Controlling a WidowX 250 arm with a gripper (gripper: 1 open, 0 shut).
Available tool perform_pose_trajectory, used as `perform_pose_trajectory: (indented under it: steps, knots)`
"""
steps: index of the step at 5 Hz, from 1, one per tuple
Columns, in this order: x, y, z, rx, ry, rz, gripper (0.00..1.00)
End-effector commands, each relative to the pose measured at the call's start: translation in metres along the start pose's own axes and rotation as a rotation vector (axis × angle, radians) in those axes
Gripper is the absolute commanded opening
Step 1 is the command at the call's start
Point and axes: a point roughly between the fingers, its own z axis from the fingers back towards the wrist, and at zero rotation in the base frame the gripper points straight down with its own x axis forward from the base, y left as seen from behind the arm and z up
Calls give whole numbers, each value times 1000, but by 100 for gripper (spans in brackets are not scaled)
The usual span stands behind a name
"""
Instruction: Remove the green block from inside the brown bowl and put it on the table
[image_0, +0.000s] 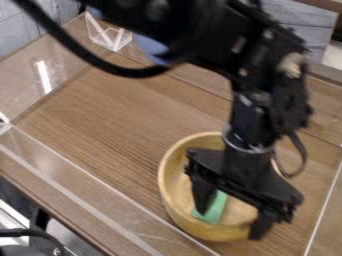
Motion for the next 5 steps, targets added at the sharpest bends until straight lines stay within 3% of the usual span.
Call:
perform_pose_trajectory:
  steps: [1, 5]
  knots:
    - [19, 13, 10, -38, -49, 42, 100]
    - [37, 19, -4, -82, -77, 63, 100]
